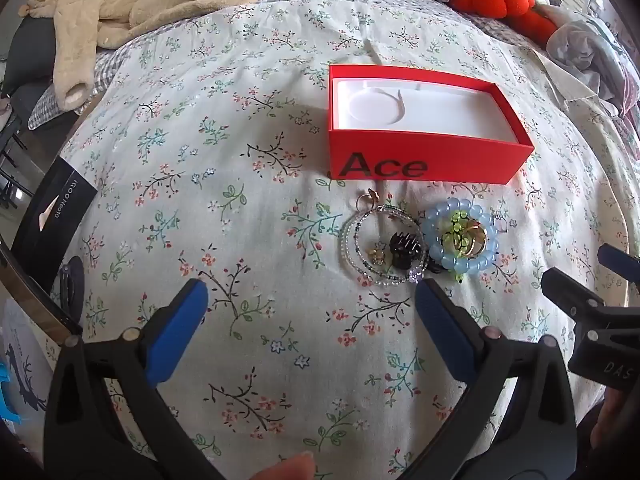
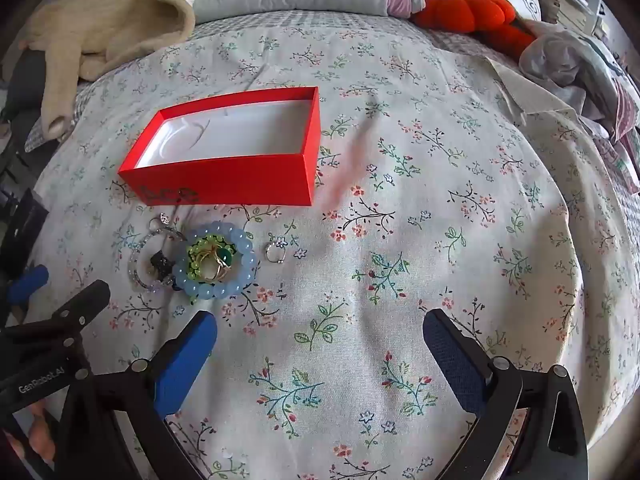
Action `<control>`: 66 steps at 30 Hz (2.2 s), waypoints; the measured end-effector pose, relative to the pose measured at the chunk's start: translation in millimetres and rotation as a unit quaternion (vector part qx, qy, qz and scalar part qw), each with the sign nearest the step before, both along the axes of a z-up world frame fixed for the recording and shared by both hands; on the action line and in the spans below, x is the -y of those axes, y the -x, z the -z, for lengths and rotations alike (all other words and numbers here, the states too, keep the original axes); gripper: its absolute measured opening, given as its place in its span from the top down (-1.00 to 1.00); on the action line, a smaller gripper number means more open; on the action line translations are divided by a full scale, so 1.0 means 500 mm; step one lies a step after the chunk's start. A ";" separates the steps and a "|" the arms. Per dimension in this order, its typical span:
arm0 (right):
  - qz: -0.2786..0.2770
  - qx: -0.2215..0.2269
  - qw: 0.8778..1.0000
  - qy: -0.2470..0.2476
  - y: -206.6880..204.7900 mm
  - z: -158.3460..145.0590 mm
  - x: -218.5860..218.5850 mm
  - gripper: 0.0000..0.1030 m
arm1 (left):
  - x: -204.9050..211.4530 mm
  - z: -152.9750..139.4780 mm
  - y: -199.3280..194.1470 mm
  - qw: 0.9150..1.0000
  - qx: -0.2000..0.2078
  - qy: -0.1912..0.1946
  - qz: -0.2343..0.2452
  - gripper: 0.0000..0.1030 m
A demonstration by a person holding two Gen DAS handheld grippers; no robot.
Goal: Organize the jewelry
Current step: 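Move both grippers toward the jewelry pile beside the red box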
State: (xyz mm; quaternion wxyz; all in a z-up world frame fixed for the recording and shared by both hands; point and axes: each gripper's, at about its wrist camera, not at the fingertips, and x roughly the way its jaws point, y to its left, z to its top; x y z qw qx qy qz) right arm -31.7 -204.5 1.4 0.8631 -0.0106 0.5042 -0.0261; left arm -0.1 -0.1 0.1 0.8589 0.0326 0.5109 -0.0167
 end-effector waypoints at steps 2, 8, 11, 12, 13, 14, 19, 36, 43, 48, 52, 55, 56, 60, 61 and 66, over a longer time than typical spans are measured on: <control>0.000 0.000 1.000 0.000 0.000 0.000 0.000 -1.00 | 0.000 0.000 0.000 1.000 -0.001 0.001 0.000 -1.00; 0.000 0.000 1.000 0.001 0.000 0.000 -0.001 -1.00 | -0.001 0.000 -0.001 1.000 0.000 0.000 0.000 -1.00; 0.001 0.000 1.000 0.000 0.001 0.001 -0.002 -1.00 | 0.001 0.001 0.000 1.000 -0.001 0.001 0.000 -1.00; 0.001 0.000 1.000 -0.001 0.001 0.001 -0.002 -1.00 | 0.001 0.001 0.000 1.000 -0.002 0.002 0.000 -1.00; 0.001 -0.001 1.000 -0.002 0.002 0.001 -0.003 -1.00 | 0.001 0.001 -0.001 1.000 -0.002 0.002 0.001 -1.00; 0.001 0.000 1.000 -0.003 0.002 -0.001 -0.003 -1.00 | -0.002 0.000 -0.001 1.000 -0.002 0.002 0.001 -1.00; 0.005 0.008 1.000 0.000 0.002 -0.009 0.006 -1.00 | 0.004 -0.003 -0.009 1.000 -0.002 0.010 -0.003 -1.00; 0.008 0.011 1.000 0.002 -0.006 -0.013 0.002 -1.00 | -0.008 -0.011 -0.003 1.000 -0.001 0.016 0.000 -1.00; 0.012 0.023 1.000 -0.002 -0.007 -0.033 0.009 -1.00 | 0.003 -0.009 -0.016 0.999 -0.015 0.038 0.012 -1.00; 0.015 0.021 1.000 0.005 -0.009 -0.045 0.016 -1.00 | 0.012 -0.018 -0.019 1.000 0.003 0.019 0.006 -1.00; 0.011 0.018 1.000 0.017 -0.020 -0.066 0.015 -1.00 | 0.026 -0.038 -0.025 1.000 0.013 0.001 0.023 -1.00; 0.002 0.020 1.000 0.018 -0.033 -0.091 0.011 -1.00 | 0.027 -0.050 -0.036 0.999 0.009 0.009 0.037 -1.00; -0.002 0.018 1.000 0.018 -0.038 -0.097 0.009 -1.00 | 0.027 -0.052 -0.041 0.999 0.007 0.008 0.041 -1.00; -0.023 0.012 0.999 0.026 -0.058 -0.106 -0.003 -1.00 | 0.021 -0.050 -0.066 0.998 -0.003 0.016 0.055 -1.00; -0.028 0.011 0.999 0.028 -0.062 -0.103 -0.005 -1.00 | 0.018 -0.045 -0.070 0.998 -0.005 0.021 0.056 -1.00; -0.034 -0.006 0.999 -0.022 -0.078 -0.055 0.014 -1.00 | -0.006 -0.013 -0.099 0.997 -0.019 0.039 0.056 -0.89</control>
